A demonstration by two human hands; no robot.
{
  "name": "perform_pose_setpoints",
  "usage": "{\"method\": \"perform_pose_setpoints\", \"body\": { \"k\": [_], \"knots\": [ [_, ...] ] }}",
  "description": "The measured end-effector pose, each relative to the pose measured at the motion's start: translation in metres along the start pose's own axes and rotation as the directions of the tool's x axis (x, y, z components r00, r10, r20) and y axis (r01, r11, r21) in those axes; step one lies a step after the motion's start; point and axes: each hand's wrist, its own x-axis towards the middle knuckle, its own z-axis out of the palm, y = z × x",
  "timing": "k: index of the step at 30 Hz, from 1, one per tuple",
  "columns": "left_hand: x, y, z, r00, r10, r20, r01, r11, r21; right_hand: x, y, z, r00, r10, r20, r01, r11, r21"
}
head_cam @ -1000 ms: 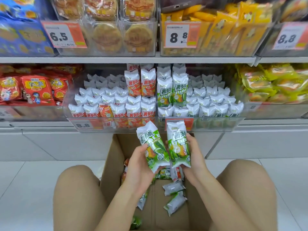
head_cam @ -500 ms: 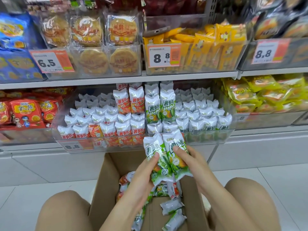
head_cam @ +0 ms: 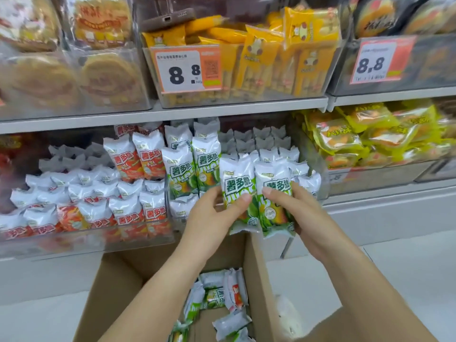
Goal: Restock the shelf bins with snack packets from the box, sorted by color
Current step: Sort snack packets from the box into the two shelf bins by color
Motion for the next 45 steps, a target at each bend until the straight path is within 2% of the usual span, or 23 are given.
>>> {"method": "perform_pose_setpoints", "body": {
  "k": [3, 6, 12, 15, 17, 20, 24, 27, 30, 34, 38, 45],
  "knots": [
    [0.025, 0.009, 0.016, 0.997, 0.048, -0.059, -0.043, 0.995, 0.091, 0.025, -0.014, -0.006, 0.998, -0.056, 0.024, 0.058, 0.995, -0.079],
    [0.046, 0.008, 0.026, 0.988, 0.117, -0.106, -0.086, 0.962, 0.259, 0.053, -0.017, -0.012, 0.995, -0.100, -0.026, 0.096, 0.987, -0.129],
    [0.063, 0.001, 0.023, 0.979, 0.201, -0.029, -0.180, 0.924, 0.338, 0.080, -0.014, -0.021, 0.993, -0.112, 0.049, 0.116, 0.989, -0.092],
    [0.068, 0.011, 0.018, 0.979, 0.204, -0.004, -0.185, 0.898, 0.400, 0.091, -0.015, -0.019, 0.996, -0.092, -0.016, 0.090, 0.991, -0.101],
    [0.072, 0.018, 0.015, 0.979, 0.203, 0.015, -0.191, 0.894, 0.404, 0.097, -0.021, -0.021, 0.997, -0.074, -0.029, 0.073, 0.997, -0.032],
    [0.079, 0.021, 0.016, 0.980, 0.200, 0.008, -0.186, 0.896, 0.402, 0.099, -0.030, -0.024, 0.995, -0.100, 0.004, 0.100, 0.994, -0.054],
    [0.081, 0.014, 0.028, 0.978, 0.200, -0.053, -0.162, 0.901, 0.403, 0.100, -0.025, -0.023, 0.992, -0.115, -0.048, 0.112, 0.992, -0.058],
    [0.080, 0.013, 0.034, 0.973, 0.224, -0.064, -0.169, 0.869, 0.465, 0.099, -0.021, -0.020, 0.989, -0.112, -0.098, 0.115, 0.993, 0.023],
    [0.087, 0.017, 0.035, 0.968, 0.243, -0.062, -0.180, 0.847, 0.501, 0.098, -0.019, -0.019, 0.979, -0.141, -0.151, 0.144, 0.990, 0.009],
    [0.086, 0.020, 0.040, 0.962, 0.263, -0.067, -0.196, 0.843, 0.501, 0.090, -0.016, -0.019, 0.977, -0.172, -0.129, 0.178, 0.983, 0.042],
    [0.081, 0.018, 0.041, 0.962, 0.272, -0.016, -0.226, 0.829, 0.511, 0.093, -0.012, -0.024, 0.988, -0.130, -0.090, 0.137, 0.987, 0.086],
    [0.081, 0.014, 0.040, 0.965, 0.263, 0.004, -0.228, 0.828, 0.512, 0.105, -0.013, -0.028, 0.983, -0.085, -0.160, 0.099, 0.991, 0.087]
  ]
}}
